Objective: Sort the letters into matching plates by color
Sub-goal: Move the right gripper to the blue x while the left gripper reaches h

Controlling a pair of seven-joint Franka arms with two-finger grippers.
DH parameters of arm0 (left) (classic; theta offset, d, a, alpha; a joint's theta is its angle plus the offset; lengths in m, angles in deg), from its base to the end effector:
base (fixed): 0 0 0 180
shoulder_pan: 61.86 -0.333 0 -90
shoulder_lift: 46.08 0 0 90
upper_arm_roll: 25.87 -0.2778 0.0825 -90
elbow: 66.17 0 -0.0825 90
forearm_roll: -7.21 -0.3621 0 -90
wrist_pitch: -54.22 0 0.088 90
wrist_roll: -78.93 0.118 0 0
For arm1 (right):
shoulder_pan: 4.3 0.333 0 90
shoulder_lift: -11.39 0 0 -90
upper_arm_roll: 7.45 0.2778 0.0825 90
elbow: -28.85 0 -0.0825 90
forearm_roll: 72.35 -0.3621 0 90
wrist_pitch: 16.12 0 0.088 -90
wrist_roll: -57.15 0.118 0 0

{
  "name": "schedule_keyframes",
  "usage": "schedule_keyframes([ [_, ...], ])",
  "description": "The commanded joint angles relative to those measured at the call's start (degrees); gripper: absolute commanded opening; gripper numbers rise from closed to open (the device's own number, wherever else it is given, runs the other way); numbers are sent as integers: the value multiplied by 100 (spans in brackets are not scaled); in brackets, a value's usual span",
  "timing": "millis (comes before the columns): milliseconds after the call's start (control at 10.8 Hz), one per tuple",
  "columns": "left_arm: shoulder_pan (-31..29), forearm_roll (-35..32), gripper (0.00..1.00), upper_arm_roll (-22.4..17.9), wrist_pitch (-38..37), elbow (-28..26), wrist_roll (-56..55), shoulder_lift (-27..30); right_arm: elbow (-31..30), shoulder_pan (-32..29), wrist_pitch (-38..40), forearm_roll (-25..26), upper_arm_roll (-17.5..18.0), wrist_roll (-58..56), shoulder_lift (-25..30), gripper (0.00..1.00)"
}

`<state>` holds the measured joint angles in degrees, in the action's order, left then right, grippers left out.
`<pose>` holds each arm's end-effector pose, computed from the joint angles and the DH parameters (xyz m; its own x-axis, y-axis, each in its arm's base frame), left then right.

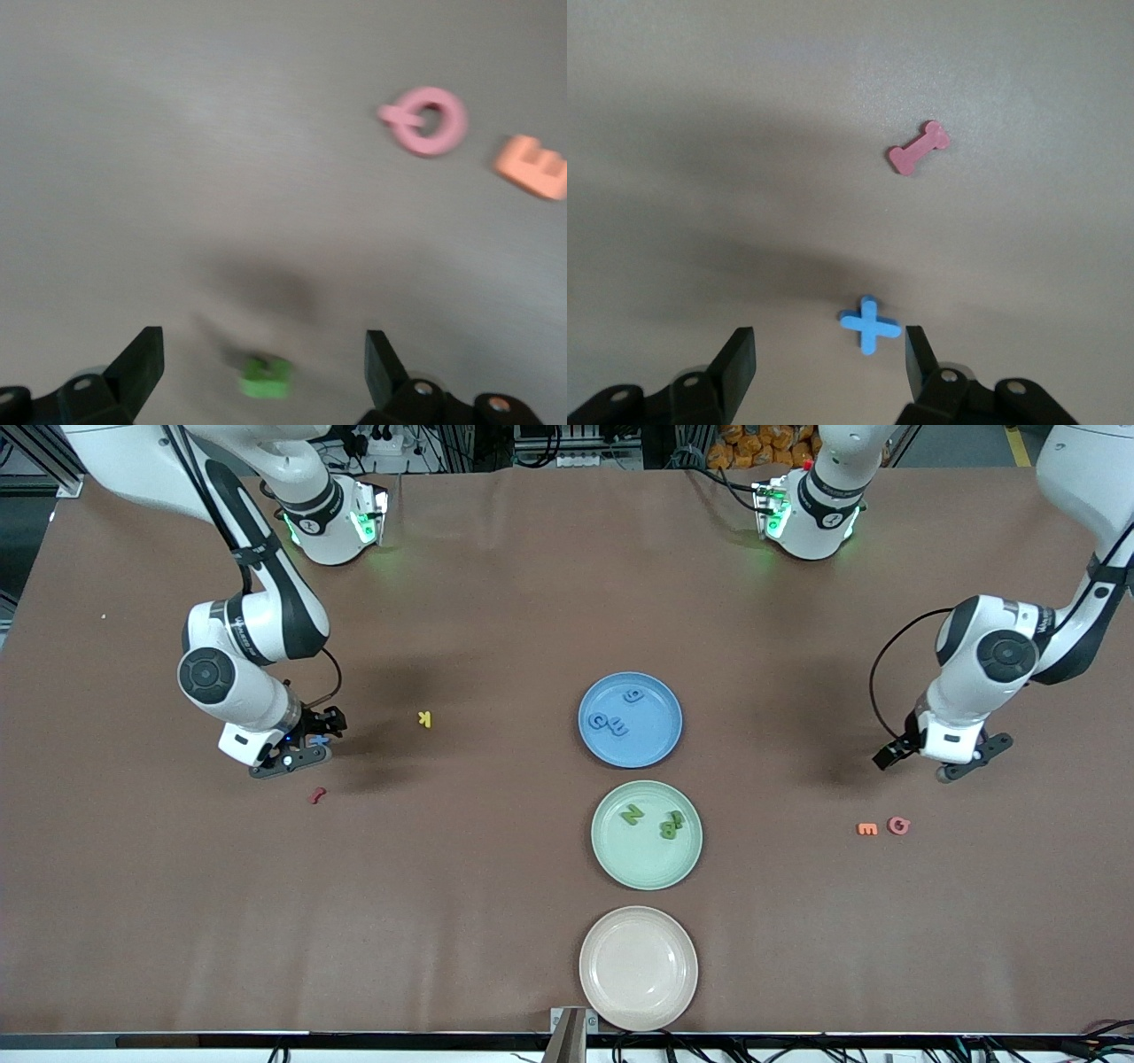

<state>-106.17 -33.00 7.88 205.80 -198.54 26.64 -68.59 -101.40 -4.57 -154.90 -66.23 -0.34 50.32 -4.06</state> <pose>0.4968 0.0621 0.1770 0.8620 0.4908 0.1270 0.5009 -0.8631 -0.0642 0.4955 0.0604 0.1995 0.9424 0.3121 -0.1207 0.3159 -0.9487 0.0132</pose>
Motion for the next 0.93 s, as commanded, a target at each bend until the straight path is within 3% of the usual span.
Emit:
schedule_keyframes([
  [0, -254, -163, 100, 44, 214, -158, 17, -16, -256, -245, -386, 642, 98, -835, 97, 77],
  [370, -201, -163, 100, 53, 319, -88, -466, -324, -256, -254, -1009, 1804, 107, -995, -501, 75],
  [833, -201, -163, 100, 53, 337, -88, -467, -508, -484, -237, -1433, 1893, 142, -1329, -669, 71],
])
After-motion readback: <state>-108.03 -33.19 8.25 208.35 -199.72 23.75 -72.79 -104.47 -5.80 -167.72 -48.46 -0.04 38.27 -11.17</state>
